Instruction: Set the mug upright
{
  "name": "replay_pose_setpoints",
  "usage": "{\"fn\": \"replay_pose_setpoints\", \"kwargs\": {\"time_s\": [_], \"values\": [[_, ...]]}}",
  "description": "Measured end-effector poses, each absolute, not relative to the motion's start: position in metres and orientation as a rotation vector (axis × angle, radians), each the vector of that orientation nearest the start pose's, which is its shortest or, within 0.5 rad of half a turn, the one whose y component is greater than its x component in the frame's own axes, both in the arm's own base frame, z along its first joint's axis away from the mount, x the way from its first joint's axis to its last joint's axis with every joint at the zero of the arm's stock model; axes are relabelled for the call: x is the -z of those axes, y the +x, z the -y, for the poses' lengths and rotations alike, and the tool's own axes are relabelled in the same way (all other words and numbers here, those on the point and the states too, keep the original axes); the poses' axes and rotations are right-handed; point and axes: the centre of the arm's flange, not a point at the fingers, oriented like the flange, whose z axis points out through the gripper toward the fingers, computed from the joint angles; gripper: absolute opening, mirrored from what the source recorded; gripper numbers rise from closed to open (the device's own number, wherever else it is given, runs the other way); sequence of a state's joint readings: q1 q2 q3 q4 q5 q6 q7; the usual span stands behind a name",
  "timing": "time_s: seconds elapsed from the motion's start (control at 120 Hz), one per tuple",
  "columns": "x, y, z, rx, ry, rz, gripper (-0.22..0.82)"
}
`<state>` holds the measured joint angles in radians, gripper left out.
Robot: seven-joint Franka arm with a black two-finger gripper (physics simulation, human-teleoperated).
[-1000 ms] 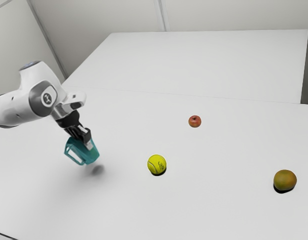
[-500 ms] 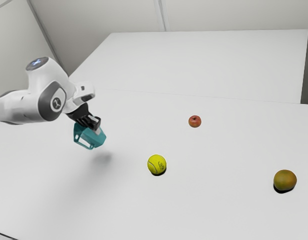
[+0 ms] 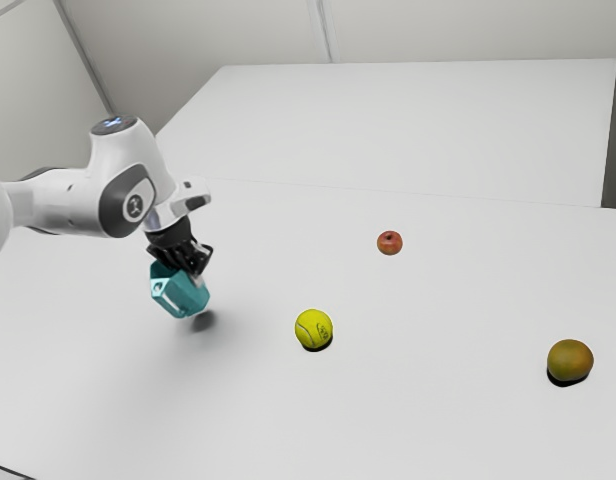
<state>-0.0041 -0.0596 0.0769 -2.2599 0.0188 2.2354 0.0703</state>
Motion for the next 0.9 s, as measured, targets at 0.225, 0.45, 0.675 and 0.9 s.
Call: {"fn": "replay_pose_setpoints", "kwargs": {"time_s": [0.225, 0.45, 0.675, 0.9], "values": [[-0.371, 0.518, -0.035, -0.013, -3.126, 0.065, -0.18], [-0.359, 0.522, -0.031, -0.048, -3.122, 0.113, -0.18], [-0.349, 0.524, -0.029, -0.074, -3.118, 0.151, -0.18], [-0.349, 0.523, -0.028, -0.073, -3.127, 0.180, -0.03]]}}
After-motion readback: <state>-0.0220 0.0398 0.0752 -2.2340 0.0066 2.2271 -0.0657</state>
